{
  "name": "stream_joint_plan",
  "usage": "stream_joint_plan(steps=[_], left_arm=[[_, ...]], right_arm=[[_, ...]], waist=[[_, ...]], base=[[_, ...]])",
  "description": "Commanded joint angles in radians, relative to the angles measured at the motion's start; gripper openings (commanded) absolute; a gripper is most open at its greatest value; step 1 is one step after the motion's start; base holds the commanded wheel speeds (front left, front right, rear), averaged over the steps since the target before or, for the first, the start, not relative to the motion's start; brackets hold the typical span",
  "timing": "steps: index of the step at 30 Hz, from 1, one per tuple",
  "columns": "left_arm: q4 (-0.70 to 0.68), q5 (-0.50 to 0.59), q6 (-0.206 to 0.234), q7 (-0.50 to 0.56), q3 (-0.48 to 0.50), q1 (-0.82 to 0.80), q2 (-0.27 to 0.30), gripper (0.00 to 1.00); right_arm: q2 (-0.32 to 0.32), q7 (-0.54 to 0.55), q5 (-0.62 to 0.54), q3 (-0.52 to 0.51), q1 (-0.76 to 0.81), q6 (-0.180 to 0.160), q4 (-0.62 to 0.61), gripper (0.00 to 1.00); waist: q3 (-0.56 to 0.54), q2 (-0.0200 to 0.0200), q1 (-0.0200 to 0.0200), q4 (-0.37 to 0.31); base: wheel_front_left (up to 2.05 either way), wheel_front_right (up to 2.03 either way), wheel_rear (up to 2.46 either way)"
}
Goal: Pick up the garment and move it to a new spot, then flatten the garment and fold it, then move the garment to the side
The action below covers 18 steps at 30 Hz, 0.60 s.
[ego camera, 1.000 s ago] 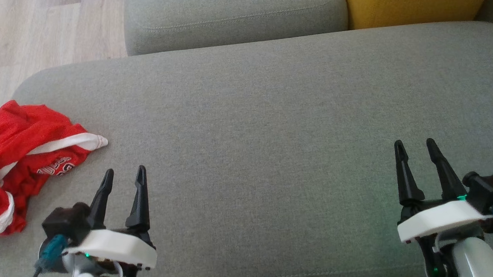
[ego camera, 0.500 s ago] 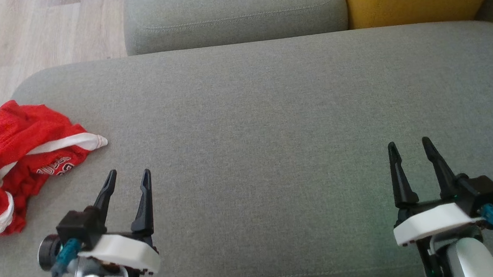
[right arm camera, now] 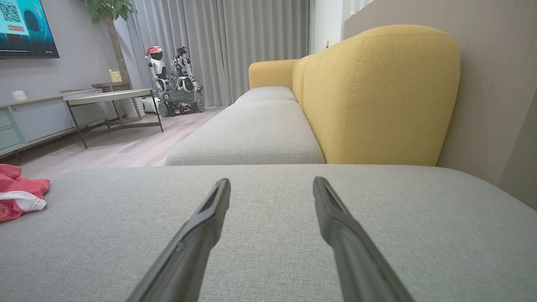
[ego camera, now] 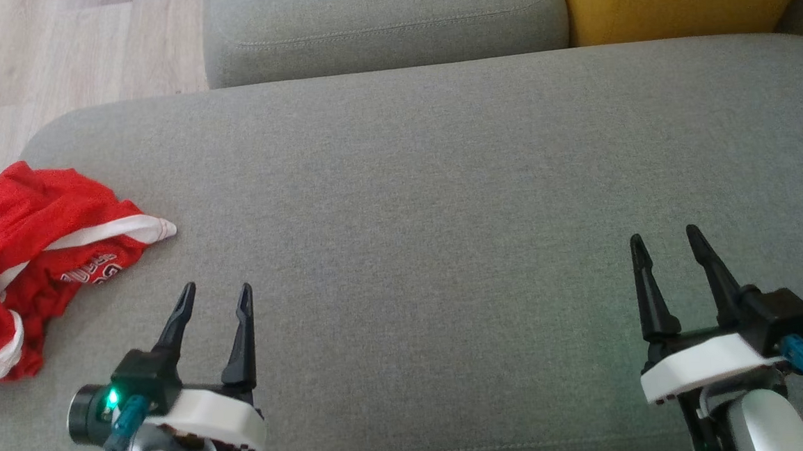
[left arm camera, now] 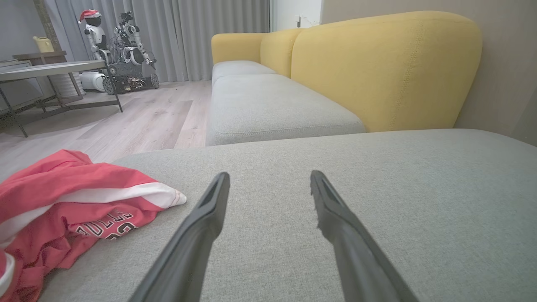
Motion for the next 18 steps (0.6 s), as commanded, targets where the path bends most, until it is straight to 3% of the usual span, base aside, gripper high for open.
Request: stream_joint_plan(steps=[1, 18], left_arm=[[-0.028, 0.005, -0.004, -0.012, 0.044, -0.039, 0.005, 1.00], [0.002, 0.017, -0.019, -0.012, 0.078, -0.040, -0.018, 1.00]], right_arm=[[-0.003, -0.006, 0.002, 0.021, -0.017, 0.008, -0.039, 1.00], [-0.003, -0.003, 0.042, 0.022, -0.017, 0.008, -0.036, 1.00]], waist=[[0.000, 0.0000, 0.0000, 0.000], [0.001, 0.0000, 0.0000, -0.002]], base=[[0.00, 0.00, 0.00], [0.00, 0.00, 0.00]])
